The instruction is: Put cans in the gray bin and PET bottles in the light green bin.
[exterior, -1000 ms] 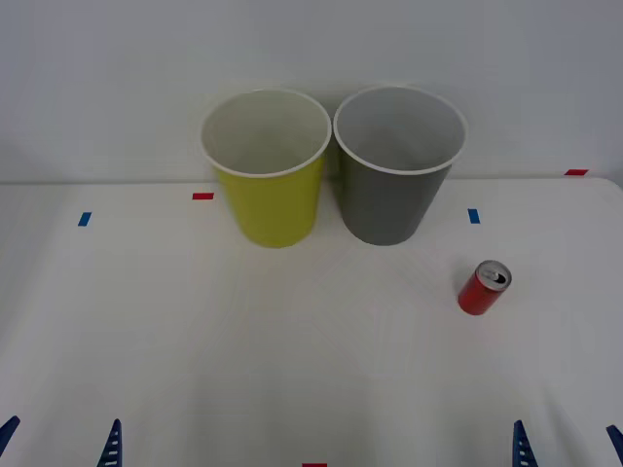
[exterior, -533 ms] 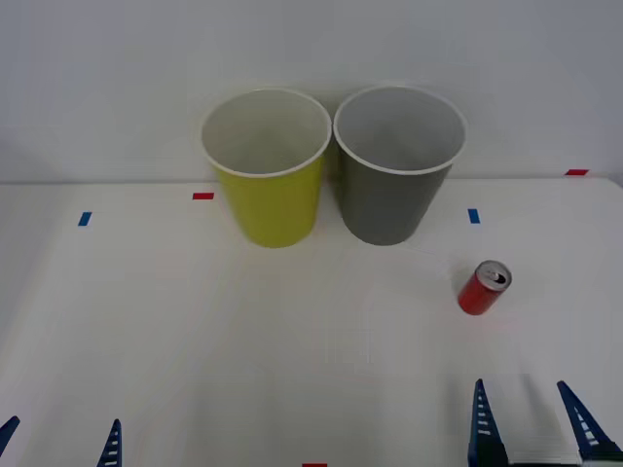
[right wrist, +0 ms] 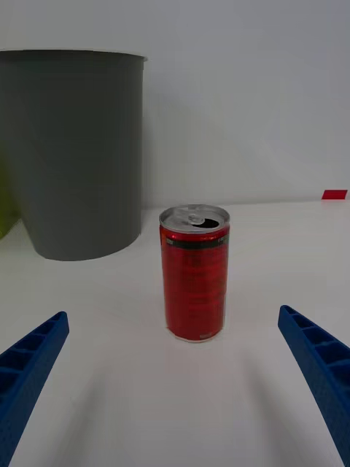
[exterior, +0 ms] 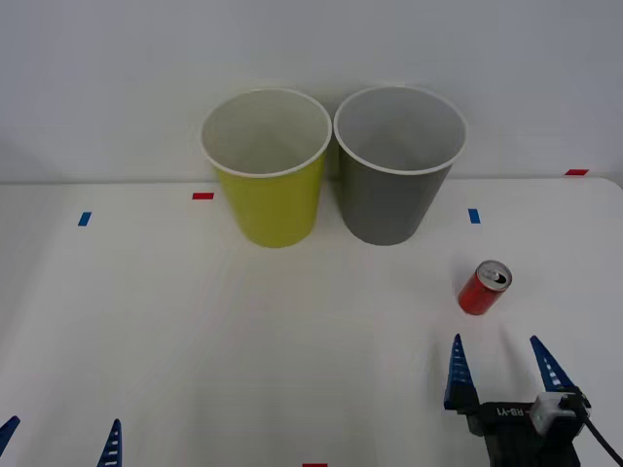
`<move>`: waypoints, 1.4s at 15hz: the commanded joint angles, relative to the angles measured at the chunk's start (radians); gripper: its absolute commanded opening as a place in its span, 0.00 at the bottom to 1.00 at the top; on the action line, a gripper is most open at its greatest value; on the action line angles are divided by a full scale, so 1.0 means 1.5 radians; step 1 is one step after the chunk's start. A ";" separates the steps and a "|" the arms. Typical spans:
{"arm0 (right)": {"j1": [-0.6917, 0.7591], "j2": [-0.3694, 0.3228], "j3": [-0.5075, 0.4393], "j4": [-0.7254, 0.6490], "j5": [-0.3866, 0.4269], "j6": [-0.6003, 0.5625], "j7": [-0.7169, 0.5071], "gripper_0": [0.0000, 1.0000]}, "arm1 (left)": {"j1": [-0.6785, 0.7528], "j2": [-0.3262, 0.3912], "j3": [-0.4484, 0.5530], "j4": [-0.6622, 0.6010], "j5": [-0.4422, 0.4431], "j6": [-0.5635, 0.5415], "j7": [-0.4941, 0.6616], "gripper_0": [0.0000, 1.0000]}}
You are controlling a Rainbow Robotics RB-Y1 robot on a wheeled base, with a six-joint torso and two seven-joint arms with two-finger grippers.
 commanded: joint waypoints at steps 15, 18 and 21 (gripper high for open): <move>-0.180 0.090 -0.091 0.100 0.009 0.094 0.038 1.00 | 0.000 0.000 0.000 0.000 0.000 0.000 0.000 1.00; -0.200 0.090 -0.101 0.099 0.010 0.115 0.042 1.00 | 0.000 0.000 0.000 0.000 0.000 0.000 0.000 1.00; -0.204 0.091 -0.115 0.099 0.009 0.125 0.042 1.00 | 0.000 0.000 0.000 0.000 0.000 0.000 0.000 1.00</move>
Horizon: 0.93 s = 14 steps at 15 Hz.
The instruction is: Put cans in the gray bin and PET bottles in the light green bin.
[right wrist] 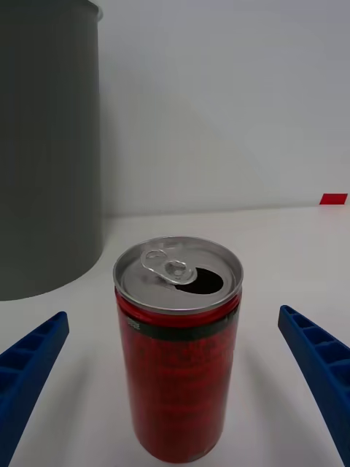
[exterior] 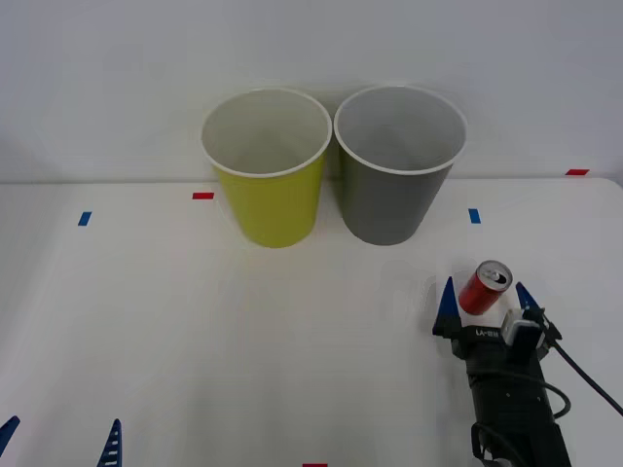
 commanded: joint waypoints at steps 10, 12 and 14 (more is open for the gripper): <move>-0.046 0.000 -0.033 0.001 -0.004 0.072 0.003 1.00 | 0.000 0.000 0.000 0.000 0.000 0.000 0.000 1.00; -0.054 0.000 -0.039 0.000 -0.004 0.082 0.004 1.00 | 0.000 0.000 0.000 0.000 0.000 0.000 0.000 1.00; -0.056 0.000 -0.038 0.000 -0.004 0.082 0.004 1.00 | 0.000 0.000 0.000 0.000 0.000 0.000 0.000 1.00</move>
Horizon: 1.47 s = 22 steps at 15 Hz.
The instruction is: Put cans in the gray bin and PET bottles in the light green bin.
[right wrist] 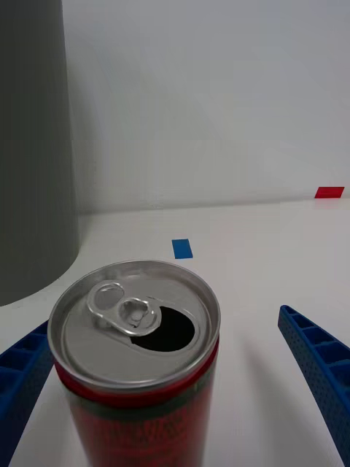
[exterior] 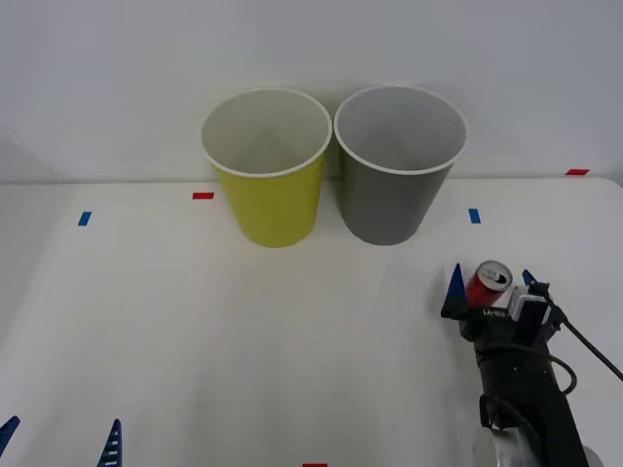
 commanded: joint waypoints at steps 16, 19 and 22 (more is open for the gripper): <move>-0.001 0.000 0.000 0.000 0.003 -0.010 0.017 0.05 | 0.000 0.000 0.000 0.000 0.000 0.000 0.000 1.00; 0.016 0.000 -0.005 -0.031 0.016 -0.018 0.023 0.03 | 0.000 0.000 0.000 0.000 0.000 0.000 0.000 1.00; 0.053 0.000 0.007 -0.143 0.022 0.064 0.025 0.01 | 0.000 0.000 0.000 0.000 0.000 0.000 0.000 1.00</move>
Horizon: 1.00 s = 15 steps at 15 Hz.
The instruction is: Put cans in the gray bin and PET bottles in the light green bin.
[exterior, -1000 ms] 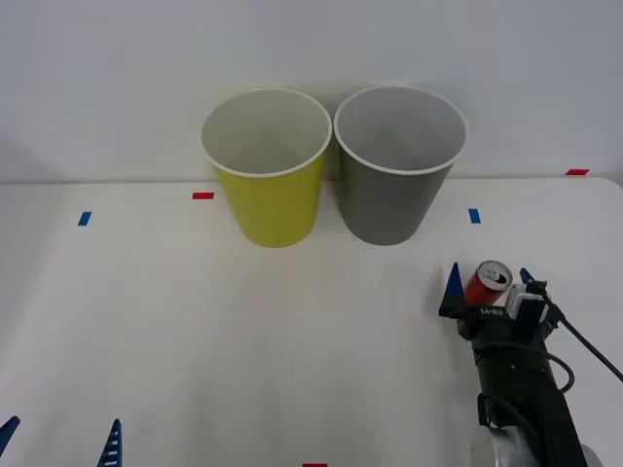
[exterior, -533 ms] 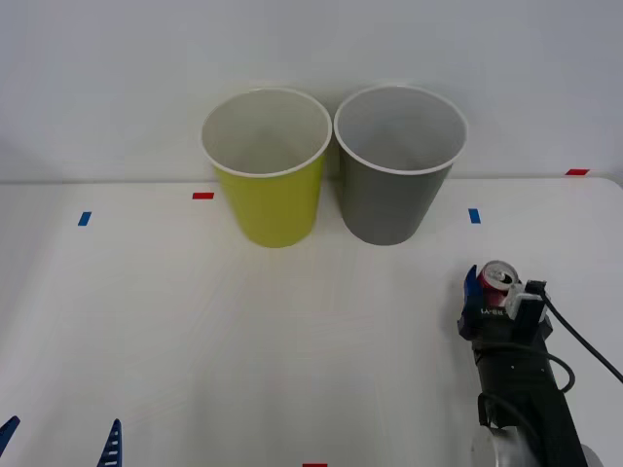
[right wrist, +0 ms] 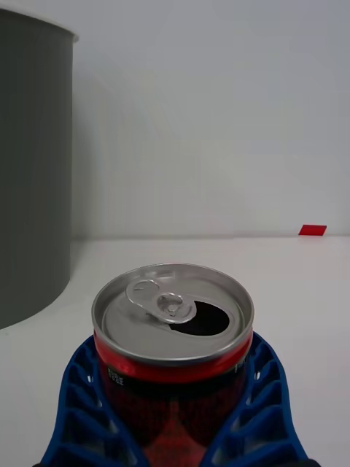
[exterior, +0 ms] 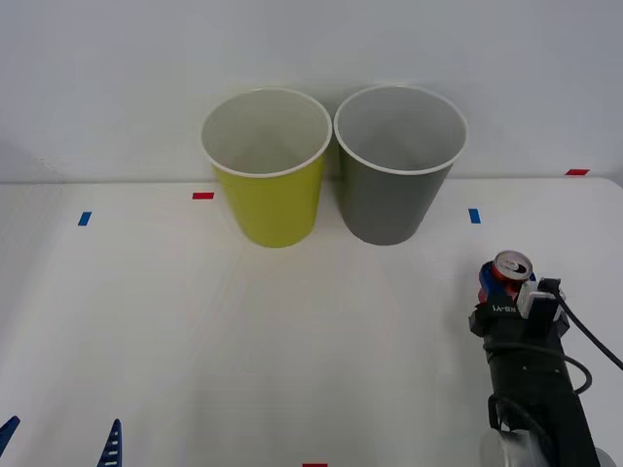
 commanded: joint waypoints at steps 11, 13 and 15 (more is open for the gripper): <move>0.050 0.000 0.062 -0.445 0.100 0.453 -0.108 0.00 | 0.000 0.000 0.000 0.000 0.000 0.000 0.000 1.00; 0.026 0.000 0.080 -0.468 0.159 0.497 -0.179 0.00 | 0.000 0.000 0.000 0.000 0.000 0.000 0.000 1.00; -0.003 0.000 0.103 -0.504 0.226 0.572 -0.231 0.00 | 0.000 0.000 0.000 0.000 0.000 0.000 0.000 1.00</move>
